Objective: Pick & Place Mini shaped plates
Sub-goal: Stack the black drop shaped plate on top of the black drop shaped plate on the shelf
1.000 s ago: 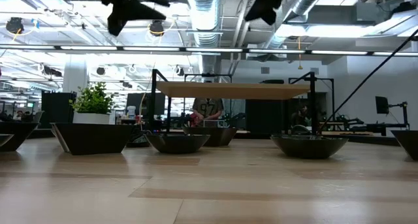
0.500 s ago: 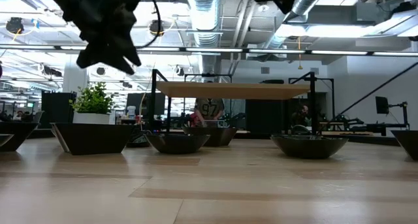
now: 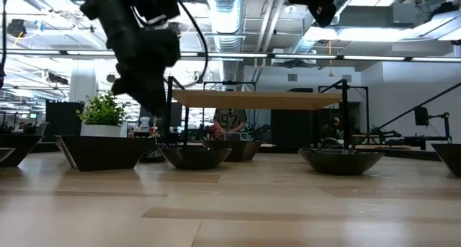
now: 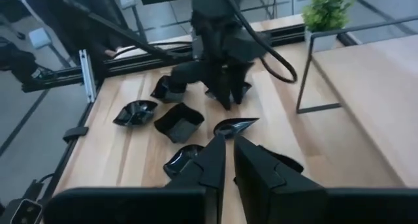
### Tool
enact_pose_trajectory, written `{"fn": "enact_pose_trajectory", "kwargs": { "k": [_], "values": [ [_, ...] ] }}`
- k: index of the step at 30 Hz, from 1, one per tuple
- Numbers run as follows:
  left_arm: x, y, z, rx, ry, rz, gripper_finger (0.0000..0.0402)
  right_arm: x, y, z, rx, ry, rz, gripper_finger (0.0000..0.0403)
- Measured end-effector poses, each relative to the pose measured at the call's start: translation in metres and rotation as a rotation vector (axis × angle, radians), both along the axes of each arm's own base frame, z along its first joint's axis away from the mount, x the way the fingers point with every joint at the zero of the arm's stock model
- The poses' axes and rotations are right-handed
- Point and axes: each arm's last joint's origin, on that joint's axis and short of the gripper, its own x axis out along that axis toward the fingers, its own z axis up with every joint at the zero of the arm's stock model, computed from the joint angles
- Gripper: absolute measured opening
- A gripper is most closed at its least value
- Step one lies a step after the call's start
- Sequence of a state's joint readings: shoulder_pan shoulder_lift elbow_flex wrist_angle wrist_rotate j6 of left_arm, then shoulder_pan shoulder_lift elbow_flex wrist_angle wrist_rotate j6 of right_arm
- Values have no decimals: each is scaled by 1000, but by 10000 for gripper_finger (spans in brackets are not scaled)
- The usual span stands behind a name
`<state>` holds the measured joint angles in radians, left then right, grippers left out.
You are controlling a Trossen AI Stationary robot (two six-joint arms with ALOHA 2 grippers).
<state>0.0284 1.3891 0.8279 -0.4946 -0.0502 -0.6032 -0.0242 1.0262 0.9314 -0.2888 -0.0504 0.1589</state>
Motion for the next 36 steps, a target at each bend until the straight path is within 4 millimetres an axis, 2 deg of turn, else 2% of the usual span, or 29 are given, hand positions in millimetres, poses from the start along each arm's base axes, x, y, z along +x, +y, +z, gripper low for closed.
{"fn": "enact_pose_trajectory", "kwargs": {
  "k": [4,8,17,23,31,36],
  "values": [
    [7,1,-18,6,78,42,131,1,4,-2,0,8,20,27],
    [10,1,-28,-7,110,95,131,0,8,-1,-7,4,41,28],
    [10,4,-29,58,106,153,131,-15,10,11,-32,-55,57,27],
    [11,4,-28,93,114,80,131,-22,10,16,19,-79,43,29],
    [11,3,-28,87,107,67,131,-24,17,16,43,-65,96,28],
    [4,3,-40,86,130,66,131,-26,24,13,29,-41,136,29]
  ]
}}
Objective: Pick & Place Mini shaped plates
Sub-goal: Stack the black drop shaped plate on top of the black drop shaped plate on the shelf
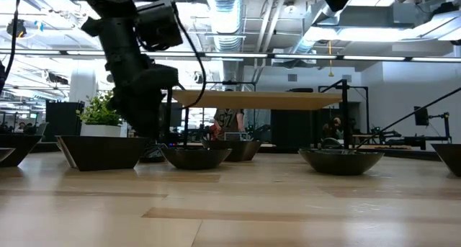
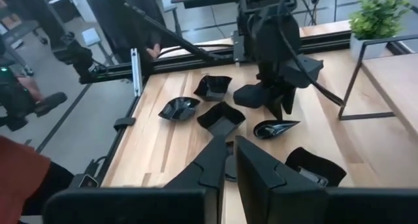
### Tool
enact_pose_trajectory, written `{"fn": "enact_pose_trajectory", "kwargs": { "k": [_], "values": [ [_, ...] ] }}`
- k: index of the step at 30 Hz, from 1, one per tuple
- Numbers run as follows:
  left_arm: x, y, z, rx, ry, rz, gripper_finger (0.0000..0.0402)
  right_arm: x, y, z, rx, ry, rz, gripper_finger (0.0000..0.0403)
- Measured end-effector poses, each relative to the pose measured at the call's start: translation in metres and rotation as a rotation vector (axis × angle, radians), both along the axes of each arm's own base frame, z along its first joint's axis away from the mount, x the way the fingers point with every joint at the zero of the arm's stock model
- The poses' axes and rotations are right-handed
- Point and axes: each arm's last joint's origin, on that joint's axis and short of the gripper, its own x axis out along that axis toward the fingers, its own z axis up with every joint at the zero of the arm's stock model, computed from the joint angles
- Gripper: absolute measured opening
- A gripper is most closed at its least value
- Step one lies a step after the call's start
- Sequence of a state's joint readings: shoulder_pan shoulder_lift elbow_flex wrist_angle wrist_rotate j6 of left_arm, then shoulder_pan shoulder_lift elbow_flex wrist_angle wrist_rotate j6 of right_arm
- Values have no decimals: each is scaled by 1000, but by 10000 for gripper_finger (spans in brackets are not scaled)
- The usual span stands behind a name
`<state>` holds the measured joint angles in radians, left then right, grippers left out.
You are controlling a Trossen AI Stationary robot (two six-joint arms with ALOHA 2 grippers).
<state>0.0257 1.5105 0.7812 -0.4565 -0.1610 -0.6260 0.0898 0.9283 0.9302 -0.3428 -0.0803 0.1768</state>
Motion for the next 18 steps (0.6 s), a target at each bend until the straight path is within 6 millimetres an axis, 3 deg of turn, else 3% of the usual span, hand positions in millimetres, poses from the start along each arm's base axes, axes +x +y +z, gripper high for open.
{"fn": "enact_pose_trajectory", "kwargs": {
  "k": [7,18],
  "values": [
    [5,-6,-2,-35,-92,-22,131,0,4,0,-1,-1,22,25],
    [3,-4,-3,-23,-64,-13,131,0,4,0,-1,-1,19,24]
  ]
}}
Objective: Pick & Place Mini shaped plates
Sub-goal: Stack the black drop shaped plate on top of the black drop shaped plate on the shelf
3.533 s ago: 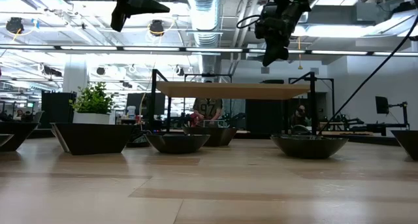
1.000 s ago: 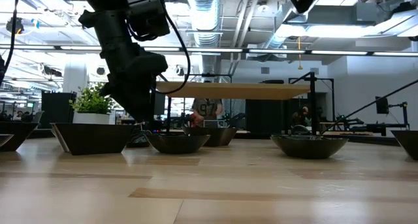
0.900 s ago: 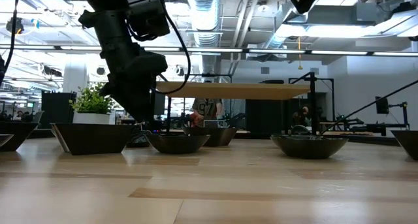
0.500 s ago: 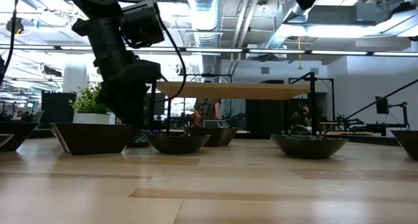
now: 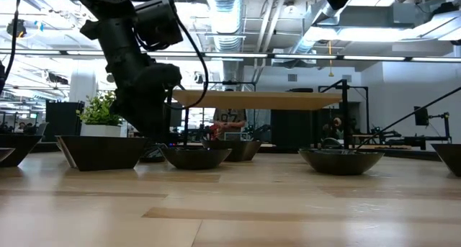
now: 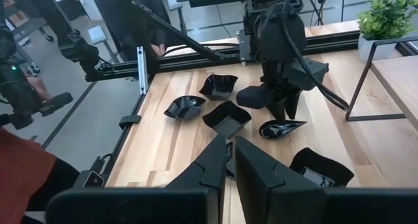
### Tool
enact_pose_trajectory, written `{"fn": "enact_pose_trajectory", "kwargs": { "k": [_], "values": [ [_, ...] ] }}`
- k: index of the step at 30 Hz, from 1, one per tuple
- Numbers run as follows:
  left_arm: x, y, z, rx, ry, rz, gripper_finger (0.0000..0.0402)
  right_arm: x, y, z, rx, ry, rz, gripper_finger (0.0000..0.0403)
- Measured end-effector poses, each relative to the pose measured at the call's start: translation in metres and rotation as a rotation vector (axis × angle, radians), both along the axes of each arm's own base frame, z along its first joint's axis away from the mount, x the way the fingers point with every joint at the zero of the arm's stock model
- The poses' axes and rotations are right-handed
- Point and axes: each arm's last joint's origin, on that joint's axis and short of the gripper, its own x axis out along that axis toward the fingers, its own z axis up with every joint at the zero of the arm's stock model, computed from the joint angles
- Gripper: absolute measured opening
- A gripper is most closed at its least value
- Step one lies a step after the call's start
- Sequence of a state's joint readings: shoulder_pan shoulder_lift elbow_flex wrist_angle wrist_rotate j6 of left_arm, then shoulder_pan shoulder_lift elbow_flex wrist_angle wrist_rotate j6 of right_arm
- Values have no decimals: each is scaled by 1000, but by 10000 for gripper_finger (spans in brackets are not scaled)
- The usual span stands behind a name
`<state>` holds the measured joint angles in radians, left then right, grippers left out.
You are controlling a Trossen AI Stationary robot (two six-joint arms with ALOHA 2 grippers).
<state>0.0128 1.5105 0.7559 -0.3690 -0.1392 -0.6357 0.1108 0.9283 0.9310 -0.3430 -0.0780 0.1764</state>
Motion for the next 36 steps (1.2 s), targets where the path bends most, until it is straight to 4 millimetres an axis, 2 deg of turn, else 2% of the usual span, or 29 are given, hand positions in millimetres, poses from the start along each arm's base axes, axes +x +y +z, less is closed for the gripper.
{"fn": "enact_pose_trajectory", "kwargs": {
  "k": [15,20,36],
  "values": [
    [-3,3,-2,27,33,-11,131,0,0,0,5,1,-2,23],
    [-11,2,-12,-10,54,2,131,0,0,0,8,2,-3,24],
    [-9,5,-13,-21,13,11,131,0,-2,0,1,0,-9,23]
  ]
}}
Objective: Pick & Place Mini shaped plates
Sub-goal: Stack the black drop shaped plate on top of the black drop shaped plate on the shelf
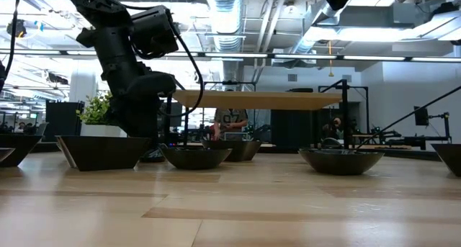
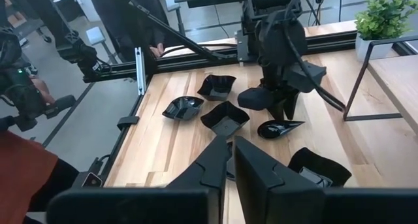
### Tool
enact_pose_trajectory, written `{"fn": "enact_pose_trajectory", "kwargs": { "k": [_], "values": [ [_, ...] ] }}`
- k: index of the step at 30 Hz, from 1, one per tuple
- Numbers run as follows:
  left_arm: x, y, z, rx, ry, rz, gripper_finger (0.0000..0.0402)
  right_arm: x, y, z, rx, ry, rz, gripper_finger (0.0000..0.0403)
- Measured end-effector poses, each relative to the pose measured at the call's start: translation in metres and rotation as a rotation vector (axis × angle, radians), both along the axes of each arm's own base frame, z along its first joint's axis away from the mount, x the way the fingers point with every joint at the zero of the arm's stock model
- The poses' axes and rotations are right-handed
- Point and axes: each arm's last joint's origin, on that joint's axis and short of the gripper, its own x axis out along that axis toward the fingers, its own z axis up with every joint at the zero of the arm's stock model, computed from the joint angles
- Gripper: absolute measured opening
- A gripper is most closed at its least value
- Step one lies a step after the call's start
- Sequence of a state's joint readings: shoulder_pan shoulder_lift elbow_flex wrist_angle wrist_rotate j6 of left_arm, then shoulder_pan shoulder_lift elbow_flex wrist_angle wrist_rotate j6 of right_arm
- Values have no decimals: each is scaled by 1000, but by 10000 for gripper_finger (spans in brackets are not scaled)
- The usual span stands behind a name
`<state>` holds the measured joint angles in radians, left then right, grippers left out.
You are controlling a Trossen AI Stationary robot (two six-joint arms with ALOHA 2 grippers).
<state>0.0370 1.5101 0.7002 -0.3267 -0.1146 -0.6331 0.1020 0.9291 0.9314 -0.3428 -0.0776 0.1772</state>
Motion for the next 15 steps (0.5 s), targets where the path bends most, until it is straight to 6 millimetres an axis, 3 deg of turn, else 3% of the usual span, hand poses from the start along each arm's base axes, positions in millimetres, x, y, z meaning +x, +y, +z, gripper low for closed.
{"fn": "enact_pose_trajectory", "kwargs": {
  "k": [15],
  "values": [
    [1,0,0,-33,-10,-12,69,0,0,0,-1,0,0,21]
  ]
}}
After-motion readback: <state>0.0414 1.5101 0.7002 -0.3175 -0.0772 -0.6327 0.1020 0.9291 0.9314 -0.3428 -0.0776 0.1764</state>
